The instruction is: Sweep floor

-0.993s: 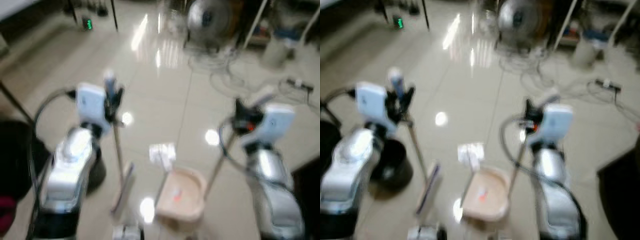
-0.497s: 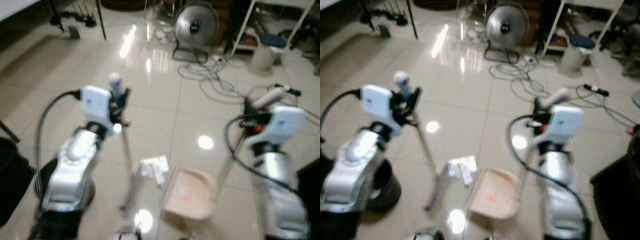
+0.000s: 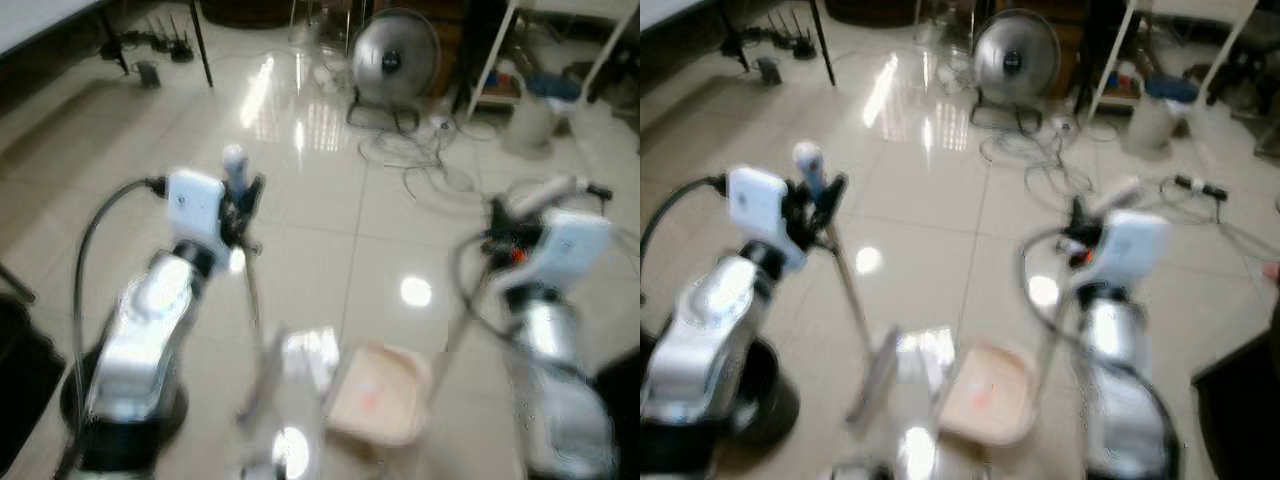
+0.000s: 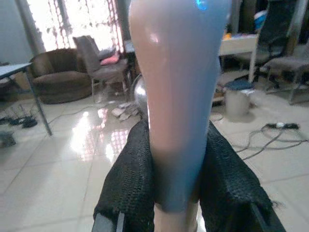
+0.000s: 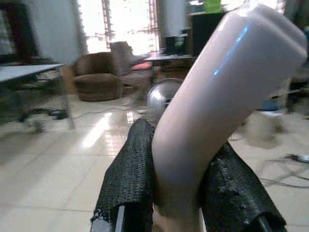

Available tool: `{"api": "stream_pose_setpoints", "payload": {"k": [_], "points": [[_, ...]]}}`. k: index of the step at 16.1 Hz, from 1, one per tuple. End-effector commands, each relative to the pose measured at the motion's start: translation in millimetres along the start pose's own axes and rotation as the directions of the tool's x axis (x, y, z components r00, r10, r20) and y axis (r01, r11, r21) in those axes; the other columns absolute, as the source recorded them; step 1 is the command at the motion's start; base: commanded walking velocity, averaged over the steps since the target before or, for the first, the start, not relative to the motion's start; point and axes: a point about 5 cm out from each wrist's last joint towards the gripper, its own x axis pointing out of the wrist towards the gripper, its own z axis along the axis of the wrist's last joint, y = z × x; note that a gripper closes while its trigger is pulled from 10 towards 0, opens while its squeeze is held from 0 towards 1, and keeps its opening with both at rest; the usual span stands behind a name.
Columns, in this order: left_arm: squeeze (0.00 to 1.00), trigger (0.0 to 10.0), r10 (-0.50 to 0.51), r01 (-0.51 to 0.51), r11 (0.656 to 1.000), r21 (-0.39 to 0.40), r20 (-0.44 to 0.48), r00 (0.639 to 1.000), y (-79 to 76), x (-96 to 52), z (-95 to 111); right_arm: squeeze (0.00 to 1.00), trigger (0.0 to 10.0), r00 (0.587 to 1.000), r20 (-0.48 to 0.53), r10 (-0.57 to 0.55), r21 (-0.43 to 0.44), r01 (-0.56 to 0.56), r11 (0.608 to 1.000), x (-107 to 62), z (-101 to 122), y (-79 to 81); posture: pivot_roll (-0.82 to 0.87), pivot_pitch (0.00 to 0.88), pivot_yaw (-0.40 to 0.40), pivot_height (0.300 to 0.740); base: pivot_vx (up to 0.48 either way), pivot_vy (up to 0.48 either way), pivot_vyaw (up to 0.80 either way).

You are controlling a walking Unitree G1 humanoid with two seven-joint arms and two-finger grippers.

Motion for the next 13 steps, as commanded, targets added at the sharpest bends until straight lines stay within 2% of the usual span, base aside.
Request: {"api": "stream_pose_setpoints", "payload": {"k": [1, 5, 7, 9, 11, 13], "points": [[0.00, 10.0, -0.033, 0.033, 0.999, 0.006, 0.023, 0.999, -5.2, 4.7, 4, 0.00, 10.0, 0.999, 0.028, -0.016, 0.011, 0.016, 1.000, 3.9, 1, -4.7, 0.02, 0.129, 0.008, 0.740, 0.000, 0.000, 0.00], [0.00, 10.0, -0.053, 0.052, 0.998, 0.030, 0.034, 0.998, -8.1, 15.7, 2, 0.00, 10.0, 0.998, 0.034, -0.044, -0.033, 0.045, 0.998, 16.3, -6, -10.8, 0.04, 0.198, 0.019, 0.740, 0.000, 0.000, 0.00], [0.00, 10.0, -0.060, 0.058, 0.997, 0.049, 0.045, 0.997, -8.3, 26.5, -2, 0.00, 10.0, 0.996, 0.066, -0.065, -0.062, 0.069, 0.996, 30.0, -7, -14.3, 0.06, 0.258, 0.029, 0.740, 0.000, 0.000, 0.00], [0.00, 10.0, -0.006, 0.003, 0.999, 0.045, 0.084, 0.996, -2.4, 35.7, -4, 0.00, 10.0, 0.995, 0.088, -0.041, -0.122, 0.052, 0.991, 38.4, -10, -15.2, 0.07, 0.307, 0.036, 0.740, 0.000, 0.000, 0.00], [0.00, 10.0, 0.013, -0.017, 0.999, 0.042, 0.107, 0.994, -0.2, 37.9, -4, 0.00, 10.0, 0.995, 0.099, -0.008, -0.165, 0.024, 0.986, 38.3, -12, -16.0, 0.09, 0.349, 0.052, 0.740, 0.000, 0.000, 0.00], [0.00, 10.0, 0.050, -0.053, 0.998, 0.016, 0.146, 0.988, 0.4, 43.1, -8, 0.00, 10.0, 0.993, 0.116, 0.016, -0.221, 0.010, 0.975, 41.4, -16, -23.8, 0.10, 0.383, 0.068, 0.740, 0.000, 0.000, 0.00]]}}
